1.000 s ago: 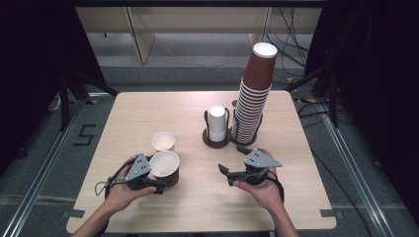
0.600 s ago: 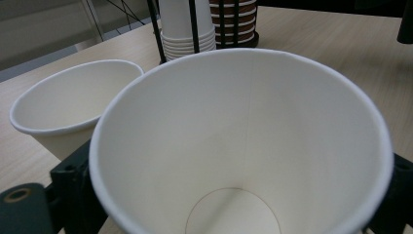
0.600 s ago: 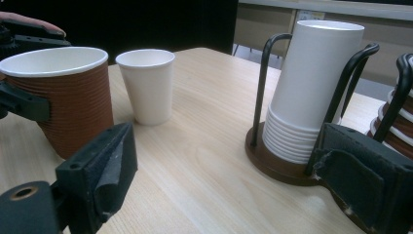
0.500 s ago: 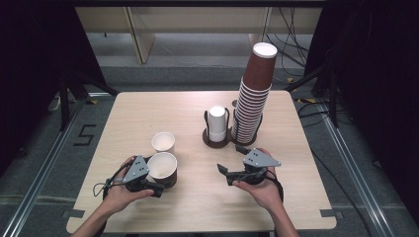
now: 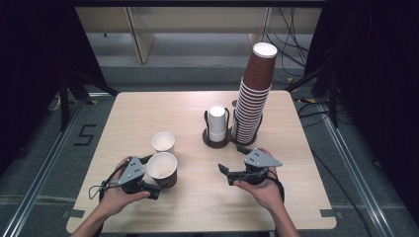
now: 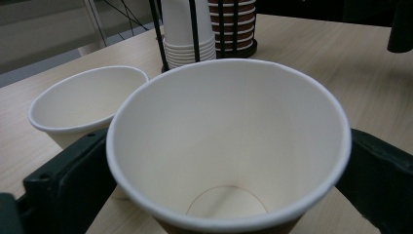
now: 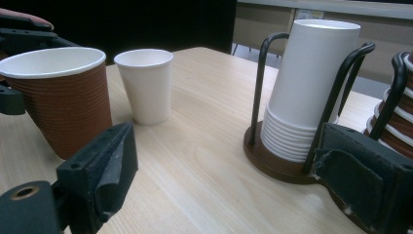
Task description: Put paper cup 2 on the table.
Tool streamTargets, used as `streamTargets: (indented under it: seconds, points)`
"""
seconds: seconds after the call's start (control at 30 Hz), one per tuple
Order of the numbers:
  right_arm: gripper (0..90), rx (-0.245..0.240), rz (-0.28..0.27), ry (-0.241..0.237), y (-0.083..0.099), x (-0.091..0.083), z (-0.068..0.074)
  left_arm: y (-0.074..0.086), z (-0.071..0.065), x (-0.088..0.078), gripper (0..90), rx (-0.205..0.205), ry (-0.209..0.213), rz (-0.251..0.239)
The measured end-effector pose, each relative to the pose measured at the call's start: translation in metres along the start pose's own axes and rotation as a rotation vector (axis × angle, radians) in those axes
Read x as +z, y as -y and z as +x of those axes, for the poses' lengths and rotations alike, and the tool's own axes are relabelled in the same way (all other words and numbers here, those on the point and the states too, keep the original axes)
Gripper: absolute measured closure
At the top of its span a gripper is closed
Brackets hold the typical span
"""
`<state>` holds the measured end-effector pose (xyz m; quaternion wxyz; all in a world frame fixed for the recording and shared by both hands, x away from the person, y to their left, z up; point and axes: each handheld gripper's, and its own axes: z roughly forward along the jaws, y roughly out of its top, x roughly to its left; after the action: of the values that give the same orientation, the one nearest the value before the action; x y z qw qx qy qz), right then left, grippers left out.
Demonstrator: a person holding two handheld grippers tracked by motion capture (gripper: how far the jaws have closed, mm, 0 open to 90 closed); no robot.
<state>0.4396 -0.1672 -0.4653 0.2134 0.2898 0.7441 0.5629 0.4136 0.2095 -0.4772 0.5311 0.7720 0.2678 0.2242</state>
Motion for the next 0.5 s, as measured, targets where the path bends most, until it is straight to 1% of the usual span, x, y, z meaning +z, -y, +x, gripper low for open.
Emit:
streamTargets:
  seconds: [0.03,0.07,0.1,0.13,0.17,0.2,0.23,0.27,0.3,0.33,0.37,0.4,0.43,0.47,0.5]
  points:
    - [9.2,-0.003,0.002,0.007,0.000,-0.001,0.000,0.000,0.000,-0.002,0.0,-0.005,0.006,-0.008]
    - [9.2,-0.001,-0.003,0.005,0.001,-0.001,0.000,0.001,0.001,-0.004,0.0,-0.001,0.003,-0.009]
    - [9.2,0.003,0.000,0.003,0.001,-0.002,-0.001,0.001,0.001,-0.007,0.0,0.014,-0.013,-0.013]
    - [9.2,-0.013,-0.007,0.015,0.002,-0.003,-0.003,0.002,0.002,-0.010,0.0,0.015,-0.016,-0.018]
    - [9.2,0.001,-0.003,0.017,0.003,-0.004,-0.002,0.003,0.002,-0.013,0.0,0.014,-0.021,-0.018]
    - [9.2,-0.014,-0.017,0.026,0.004,-0.004,-0.004,0.004,0.002,-0.016,0.0,0.012,-0.029,-0.024]
    - [9.2,-0.034,-0.019,0.039,0.004,-0.006,-0.006,0.006,0.003,-0.019,0.0,0.011,-0.032,-0.034]
    - [9.2,0.006,-0.003,0.027,0.006,-0.007,-0.005,0.007,0.003,-0.023,0.0,0.013,-0.045,-0.026]
    - [9.3,-0.017,-0.024,0.035,0.007,-0.007,-0.007,0.010,0.004,-0.026,0.0,0.012,-0.050,-0.038]
    - [9.3,-0.001,-0.018,0.027,0.009,-0.008,-0.007,0.012,0.004,-0.029,0.0,0.005,-0.054,-0.041]
    - [9.3,-0.001,-0.012,0.040,0.010,-0.010,-0.008,0.015,0.005,-0.032,0.0,0.000,-0.066,-0.052]
    - [9.3,0.007,-0.006,0.049,0.012,-0.012,-0.008,0.017,0.006,-0.035,0.0,0.003,-0.075,-0.052]
    - [9.3,0.001,-0.010,0.051,0.014,-0.013,-0.009,0.020,0.007,-0.037,0.0,-0.004,-0.086,-0.056]
    - [9.4,0.020,0.004,0.051,0.016,-0.014,-0.009,0.024,0.008,-0.038,0.0,-0.011,-0.087,-0.081]
    - [9.4,0.019,-0.014,0.055,0.018,-0.014,-0.009,0.026,0.009,-0.040,0.0,-0.004,-0.098,-0.077]
